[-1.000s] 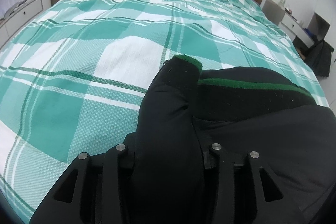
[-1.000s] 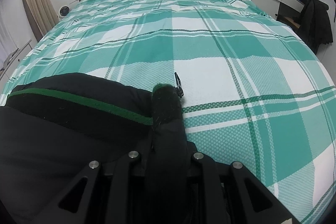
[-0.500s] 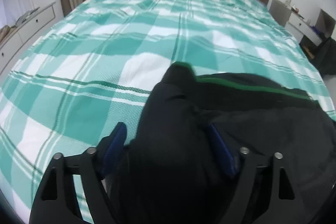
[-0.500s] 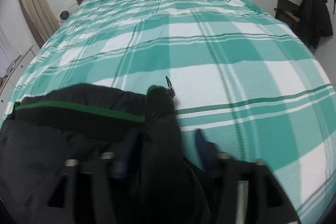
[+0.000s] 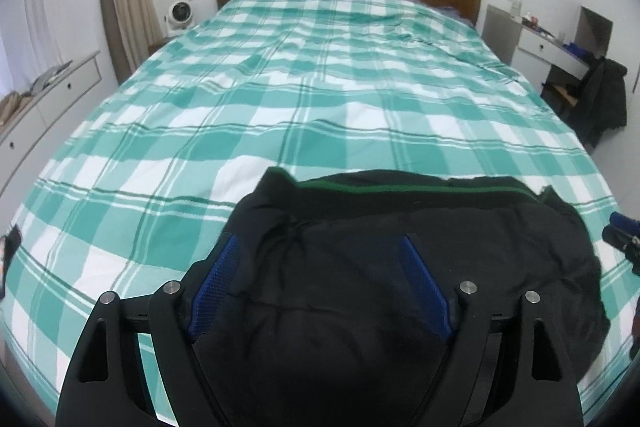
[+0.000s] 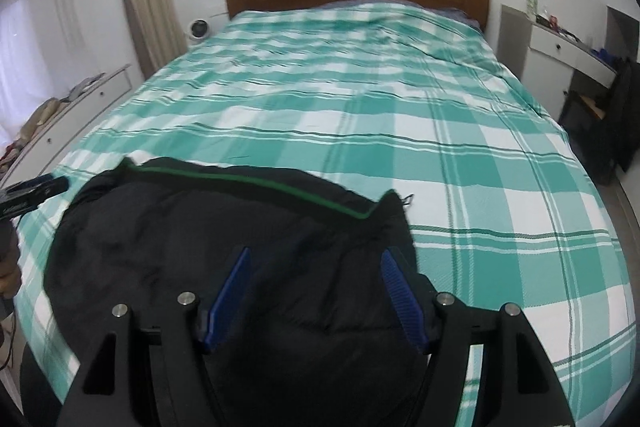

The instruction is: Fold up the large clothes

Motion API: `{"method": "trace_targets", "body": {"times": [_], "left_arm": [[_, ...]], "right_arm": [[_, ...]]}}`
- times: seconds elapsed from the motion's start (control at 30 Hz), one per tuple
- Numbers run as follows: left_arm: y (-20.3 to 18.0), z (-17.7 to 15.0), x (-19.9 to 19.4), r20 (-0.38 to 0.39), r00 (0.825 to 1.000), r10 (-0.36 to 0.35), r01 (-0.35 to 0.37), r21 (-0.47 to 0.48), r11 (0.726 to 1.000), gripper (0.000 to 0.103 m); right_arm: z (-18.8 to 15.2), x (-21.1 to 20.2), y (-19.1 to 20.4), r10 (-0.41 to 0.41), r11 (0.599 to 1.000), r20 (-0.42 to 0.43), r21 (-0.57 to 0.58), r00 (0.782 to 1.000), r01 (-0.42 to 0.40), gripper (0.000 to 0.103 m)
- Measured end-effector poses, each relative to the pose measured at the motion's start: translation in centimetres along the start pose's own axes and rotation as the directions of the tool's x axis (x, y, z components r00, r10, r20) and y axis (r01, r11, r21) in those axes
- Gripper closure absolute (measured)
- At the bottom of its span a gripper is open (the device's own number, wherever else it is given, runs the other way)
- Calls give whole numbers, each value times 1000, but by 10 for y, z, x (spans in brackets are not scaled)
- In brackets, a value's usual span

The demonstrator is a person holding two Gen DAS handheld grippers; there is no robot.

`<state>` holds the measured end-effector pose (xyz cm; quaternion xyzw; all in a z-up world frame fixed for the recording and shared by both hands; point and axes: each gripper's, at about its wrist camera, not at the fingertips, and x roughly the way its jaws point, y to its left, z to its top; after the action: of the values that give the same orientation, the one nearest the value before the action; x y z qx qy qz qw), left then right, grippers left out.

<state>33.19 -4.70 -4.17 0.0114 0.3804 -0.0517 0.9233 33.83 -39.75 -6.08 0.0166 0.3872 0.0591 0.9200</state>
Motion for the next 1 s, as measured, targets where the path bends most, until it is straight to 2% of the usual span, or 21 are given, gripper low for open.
{"method": "trace_targets", "body": {"times": [0.17, 0.3, 0.37, 0.5, 0.57, 0.6, 0.63, 0.7, 0.87, 1.0], "left_arm": [[-19, 2, -17, 26, 1000, -7, 6, 36, 999, 20], [-36, 4, -19, 28, 999, -47, 46, 40, 998, 16], [-47, 6, -11, 16, 997, -73, 72, 46, 996, 13], [-82, -3, 27, -62, 992, -109, 115, 107, 988, 12], [-100, -20, 56, -124, 989, -85, 106, 169, 980, 12], [-107, -29, 66, -138, 988, -66, 93, 195, 976, 10], [-112, -38, 74, -128, 991, -48, 75, 221, 972, 9], [-117, -47, 80, -96, 995, -35, 56, 228, 972, 8], [-119, -52, 95, -108, 994, -26, 51, 239, 970, 7], [-119, -53, 92, -99, 995, -18, 42, 245, 969, 7]], "right_arm": [[-7, -18, 16, 26, 1000, 26, -10, 999, -26, 34], [-10, -21, 21, 48, 999, 28, -6, 998, -48, 34], [-11, -17, 20, 59, 998, 21, 20, 998, -59, 34], [-20, 5, 18, 90, 993, -1, 77, 996, -90, 34], [-29, 29, 15, 80, 993, -44, 87, 996, -76, 34], [-33, 40, 13, 73, 994, -67, 88, 995, -67, 30], [-40, 52, 9, 79, 993, -87, 94, 993, -71, 28], [-52, 64, 3, 102, 988, -56, 125, 993, -94, 27], [-59, 73, 6, 74, 992, -58, 110, 996, -67, 26], [-65, 74, 7, 67, 992, -51, 109, 996, -61, 26]]}}
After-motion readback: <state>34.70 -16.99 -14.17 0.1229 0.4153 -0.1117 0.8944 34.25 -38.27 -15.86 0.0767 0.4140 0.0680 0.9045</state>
